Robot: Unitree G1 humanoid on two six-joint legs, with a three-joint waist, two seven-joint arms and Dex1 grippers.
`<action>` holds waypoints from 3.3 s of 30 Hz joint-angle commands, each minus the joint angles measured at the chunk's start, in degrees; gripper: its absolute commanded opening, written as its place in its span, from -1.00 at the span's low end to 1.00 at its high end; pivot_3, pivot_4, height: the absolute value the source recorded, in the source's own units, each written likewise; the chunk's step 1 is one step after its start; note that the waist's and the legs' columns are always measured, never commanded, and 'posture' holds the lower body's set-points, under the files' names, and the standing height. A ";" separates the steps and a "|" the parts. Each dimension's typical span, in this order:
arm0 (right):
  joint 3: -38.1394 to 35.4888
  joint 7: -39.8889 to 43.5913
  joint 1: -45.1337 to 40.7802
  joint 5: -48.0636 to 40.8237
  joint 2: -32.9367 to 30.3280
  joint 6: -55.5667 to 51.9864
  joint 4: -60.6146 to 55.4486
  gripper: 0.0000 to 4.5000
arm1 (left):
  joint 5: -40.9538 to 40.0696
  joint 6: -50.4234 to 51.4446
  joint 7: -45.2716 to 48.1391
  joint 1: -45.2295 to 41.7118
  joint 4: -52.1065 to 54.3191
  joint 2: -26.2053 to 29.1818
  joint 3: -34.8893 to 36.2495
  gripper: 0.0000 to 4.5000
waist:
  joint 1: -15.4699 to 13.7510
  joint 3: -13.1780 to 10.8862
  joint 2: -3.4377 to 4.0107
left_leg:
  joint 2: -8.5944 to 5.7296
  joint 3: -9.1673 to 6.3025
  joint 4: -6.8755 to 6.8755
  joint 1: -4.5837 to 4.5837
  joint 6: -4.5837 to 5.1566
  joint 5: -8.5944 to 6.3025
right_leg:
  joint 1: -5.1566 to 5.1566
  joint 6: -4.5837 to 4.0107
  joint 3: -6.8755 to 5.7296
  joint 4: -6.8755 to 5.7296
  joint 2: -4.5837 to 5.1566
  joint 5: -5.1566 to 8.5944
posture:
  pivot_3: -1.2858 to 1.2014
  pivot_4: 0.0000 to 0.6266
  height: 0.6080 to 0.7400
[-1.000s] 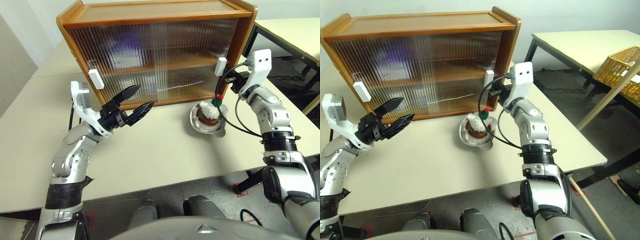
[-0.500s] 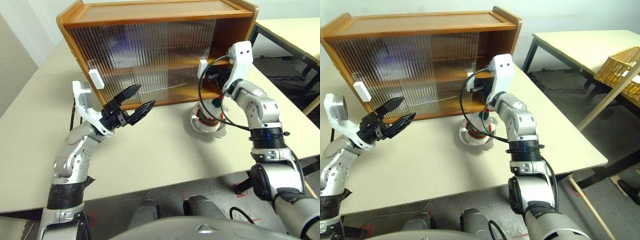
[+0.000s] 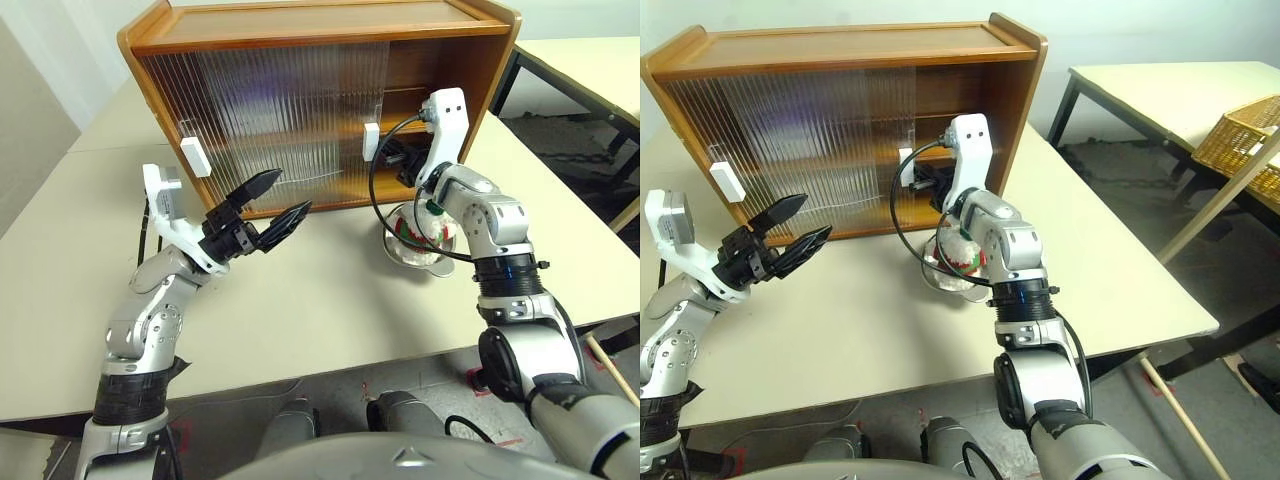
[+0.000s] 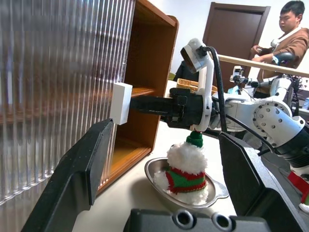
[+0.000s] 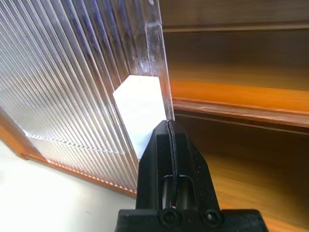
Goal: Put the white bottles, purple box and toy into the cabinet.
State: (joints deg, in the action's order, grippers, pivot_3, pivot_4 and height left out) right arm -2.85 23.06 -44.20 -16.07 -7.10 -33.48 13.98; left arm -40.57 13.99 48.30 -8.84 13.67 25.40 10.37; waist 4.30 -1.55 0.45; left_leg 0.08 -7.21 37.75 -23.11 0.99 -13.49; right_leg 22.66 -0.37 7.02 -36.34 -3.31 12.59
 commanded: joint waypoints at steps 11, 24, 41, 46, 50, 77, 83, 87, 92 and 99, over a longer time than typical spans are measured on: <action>1.36 6.19 -1.62 -3.09 2.87 1.37 2.06 -0.99 | 0.30 -0.64 -0.98 1.45 1.58 -0.15 0.54 1.00 | -0.55 0.00 0.00 | 0.02 0.00 -0.03 -0.05 -0.02 -0.01 | 0.10 -0.13 -0.03 -0.04 -0.02 0.00 | -0.01 -0.94 1.00; -0.05 4.44 2.12 0.15 -5.73 4.10 -5.26 -0.73 | 0.65 -1.72 0.86 0.13 -1.23 -0.97 -0.59 1.00 | -0.77 0.02 -0.02 | 0.08 0.02 0.07 -0.05 -0.02 -0.01 | 0.10 -0.22 -0.03 -0.14 -0.08 -0.01 | -0.05 -0.96 1.00; -10.58 14.10 25.63 -15.20 -18.73 -0.45 -27.49 0.99 | 0.94 -1.72 3.60 -1.32 -3.93 -1.23 -1.14 1.00 | 0.64 0.08 -0.07 | 0.05 0.19 0.21 0.31 0.04 0.03 | -0.40 0.70 0.05 -0.10 -0.11 0.32 | -0.09 -0.93 1.00; -10.59 14.35 31.40 -17.20 -19.11 -0.53 -29.69 0.99 | 0.85 -1.45 3.55 -1.05 -3.57 -1.09 -1.01 1.00 | 0.89 0.08 -0.07 | 0.05 0.17 0.23 0.36 0.03 0.03 | -0.48 0.72 0.07 -0.10 -0.13 0.32 | -0.09 -0.91 1.00; -9.86 14.62 34.28 -17.30 -19.18 0.22 -29.37 0.99 | 0.73 -1.32 3.51 -0.91 -3.44 -0.91 -0.81 1.00 | 0.88 0.08 -0.07 | 0.05 0.16 0.23 0.35 0.01 0.01 | -0.48 0.73 0.08 -0.08 -0.12 0.33 | -0.09 -0.90 1.00; -2.22 17.04 34.13 -10.14 -14.95 10.25 -14.87 0.99 | 0.13 -0.22 2.50 -0.47 -1.87 0.75 0.37 1.00 | 0.48 0.07 -0.05 | 0.07 0.09 0.06 0.15 -0.22 -0.12 | -0.30 0.73 0.09 0.07 -0.09 0.52 | -0.06 -0.90 1.00; -2.05 17.25 32.77 -9.66 -14.45 10.64 -13.03 0.92 | 0.17 -0.24 2.00 -0.69 -1.58 0.65 0.28 1.00 | 0.32 0.07 -0.05 | 0.07 0.07 0.05 0.14 -0.28 -0.16 | -0.28 0.70 0.08 0.07 -0.09 0.54 | -0.06 -0.90 1.00; -2.55 17.71 32.20 -10.13 -14.91 10.25 -13.03 0.38 | 0.22 -0.30 1.91 -0.72 -1.70 0.72 0.33 1.00 | 0.26 0.07 -0.05 | 0.07 0.07 0.05 0.15 -0.33 -0.19 | -0.28 0.69 0.08 0.07 -0.09 0.54 | -0.06 -0.90 1.00; -3.62 18.25 30.63 -11.30 -16.20 9.39 -14.37 -0.42 | 0.27 -0.48 1.98 -1.01 -2.01 0.56 0.12 1.00 | 0.27 0.07 -0.05 | 0.07 0.07 0.05 0.14 -0.36 -0.21 | -0.27 0.68 0.08 0.07 -0.09 0.54 | -0.07 -0.92 1.00; -6.04 18.91 24.50 -15.55 -19.59 5.18 -17.42 -0.92 | 0.49 -0.75 2.28 -1.75 -2.82 0.22 -0.26 1.00 | 0.33 0.07 -0.05 | 0.07 0.09 0.05 0.13 -0.36 -0.21 | -0.26 0.67 0.08 0.07 -0.10 0.54 | -0.08 -0.93 1.00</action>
State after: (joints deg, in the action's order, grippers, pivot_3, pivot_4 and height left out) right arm -7.51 41.61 -17.85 -30.07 -25.82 -27.13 -1.96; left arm -40.46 13.39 50.30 -10.06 11.22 25.74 10.25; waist 4.63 -1.49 0.40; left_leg 0.15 -7.12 37.81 -22.98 0.63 -13.69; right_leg 22.39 0.29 7.10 -36.28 -3.41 13.12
